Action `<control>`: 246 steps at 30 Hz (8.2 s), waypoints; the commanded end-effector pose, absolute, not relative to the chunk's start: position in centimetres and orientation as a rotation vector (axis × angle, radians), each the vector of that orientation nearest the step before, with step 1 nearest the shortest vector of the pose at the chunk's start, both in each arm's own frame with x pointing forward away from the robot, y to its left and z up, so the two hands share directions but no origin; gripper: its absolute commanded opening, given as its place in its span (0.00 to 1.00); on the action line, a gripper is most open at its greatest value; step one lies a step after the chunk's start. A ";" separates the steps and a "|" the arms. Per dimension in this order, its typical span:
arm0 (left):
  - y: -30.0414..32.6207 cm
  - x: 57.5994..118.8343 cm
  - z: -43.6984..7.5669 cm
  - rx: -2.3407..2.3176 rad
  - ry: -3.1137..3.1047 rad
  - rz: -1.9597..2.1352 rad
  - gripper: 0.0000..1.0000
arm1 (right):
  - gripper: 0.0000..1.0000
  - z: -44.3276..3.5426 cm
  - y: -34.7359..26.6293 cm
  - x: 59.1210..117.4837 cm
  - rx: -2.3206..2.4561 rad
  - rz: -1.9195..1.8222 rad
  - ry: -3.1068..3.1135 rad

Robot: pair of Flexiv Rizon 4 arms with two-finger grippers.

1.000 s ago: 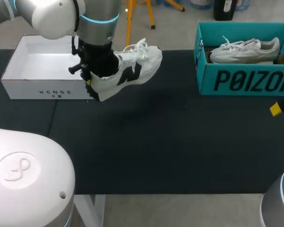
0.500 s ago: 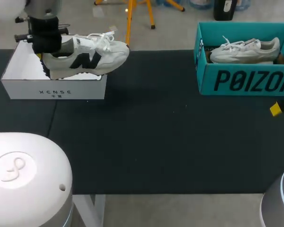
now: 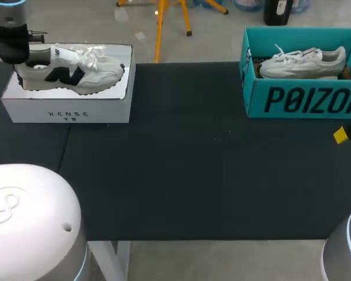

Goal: Take the shoe out of the shoebox, open the shoe tongue, remove and reinsert the insole, then place the shoe into the shoebox

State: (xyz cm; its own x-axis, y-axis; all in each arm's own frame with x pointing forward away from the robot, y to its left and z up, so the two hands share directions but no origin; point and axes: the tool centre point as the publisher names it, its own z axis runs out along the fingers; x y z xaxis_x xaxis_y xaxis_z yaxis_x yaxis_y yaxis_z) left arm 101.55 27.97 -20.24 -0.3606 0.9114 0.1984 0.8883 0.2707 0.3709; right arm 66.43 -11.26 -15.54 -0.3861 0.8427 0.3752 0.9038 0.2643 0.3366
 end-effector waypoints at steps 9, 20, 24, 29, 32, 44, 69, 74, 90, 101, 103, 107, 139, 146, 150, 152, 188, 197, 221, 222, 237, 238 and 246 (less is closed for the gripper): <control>30.6 108.1 -24.6 1.795 2.500 0.698 0.00 | 1.00 -15.6 -11.2 66.6 -1.668 -0.763 -2.399; 30.1 110.2 -28.7 1.950 2.437 0.697 0.00 | 1.00 -15.6 -11.2 66.6 -1.668 -0.763 -2.399; 30.2 110.1 -29.7 1.976 2.427 0.683 0.00 | 1.00 -15.6 -11.2 66.6 -1.668 -0.763 -2.399; 30.3 109.3 -30.5 2.016 2.409 0.657 0.00 | 1.00 -15.6 -11.2 66.6 -1.668 -0.763 -2.399; 30.3 108.9 -31.3 2.042 2.403 0.655 0.00 | 1.00 -15.6 -11.2 66.6 -1.668 -0.763 -2.399; 31.0 108.7 -34.3 2.067 2.436 0.639 0.00 | 1.00 -15.6 -11.2 66.6 -1.668 -0.763 -2.399; 26.0 106.2 -26.3 1.821 2.394 0.512 1.00 | 1.00 -15.6 -11.2 66.6 -1.668 -0.763 -2.399; 24.4 105.1 -25.3 1.827 2.381 0.425 1.00 | 1.00 -15.6 -11.2 66.6 -1.668 -0.763 -2.399; 24.4 105.1 -25.3 1.827 2.381 0.425 1.00 | 1.00 -15.9 -15.4 73.1 -1.706 -0.712 -2.449; 24.4 105.1 -25.3 1.827 2.381 0.425 1.00 | 1.00 -16.6 -21.1 85.8 -1.777 -0.467 -2.603; 24.4 105.1 -25.3 1.827 2.381 0.425 1.00 | 1.00 -17.1 -21.3 88.0 -1.773 -0.432 -2.595; 24.4 105.1 -25.3 1.827 2.381 0.425 1.00 | 1.00 -18.3 -21.3 92.0 -1.789 -0.296 -2.618; 24.4 105.1 -25.3 1.827 2.381 0.425 1.00 | 1.00 -24.3 -23.7 103.7 -2.063 -0.128 -2.389; 24.4 105.1 -25.3 1.827 2.381 0.425 1.00 | 1.00 -25.7 -24.9 106.9 -2.091 -0.146 -2.430; 24.4 105.1 -25.3 1.827 2.381 0.425 1.00 | 1.00 -26.4 -25.9 108.9 -2.129 -0.130 -2.465; 24.4 105.1 -25.3 1.827 2.381 0.425 1.00 | 1.00 -26.9 -26.5 110.1 -2.140 -0.121 -2.465; 24.4 105.1 -25.3 1.827 2.381 0.425 1.00 | 1.00 -32.6 -32.5 118.0 -2.186 0.009 -2.354; 24.4 105.1 -25.3 1.827 2.381 0.425 1.00 | 1.00 -33.7 -32.9 118.3 -2.208 0.009 -2.334; 24.4 105.1 -25.3 1.827 2.381 0.425 1.00 | 0.00 -36.4 -33.2 120.4 -2.239 0.019 -2.295; 24.4 105.1 -25.3 1.827 2.381 0.425 1.00 | 0.00 -36.4 -33.3 120.3 -2.243 0.019 -2.301; 24.4 105.1 -25.3 1.827 2.381 0.425 1.00 | 0.00 -33.9 -32.8 118.2 -2.266 0.033 -2.361; 24.4 105.1 -25.3 1.827 2.381 0.425 1.00 | 0.00 -33.5 -32.8 118.1 -2.282 0.049 -2.366; 24.4 105.1 -25.3 1.827 2.381 0.425 1.00 | 0.00 -27.8 -31.9 115.5 -2.349 -0.002 -2.420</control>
State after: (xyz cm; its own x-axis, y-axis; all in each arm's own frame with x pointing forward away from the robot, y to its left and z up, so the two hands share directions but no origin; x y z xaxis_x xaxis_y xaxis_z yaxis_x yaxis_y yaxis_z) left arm 105.03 24.44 -25.26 -0.2685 0.9600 0.0798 0.9287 0.2360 0.2862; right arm 119.73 -32.83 -31.49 -0.0221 0.9897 -0.1412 0.9954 0.0350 0.0894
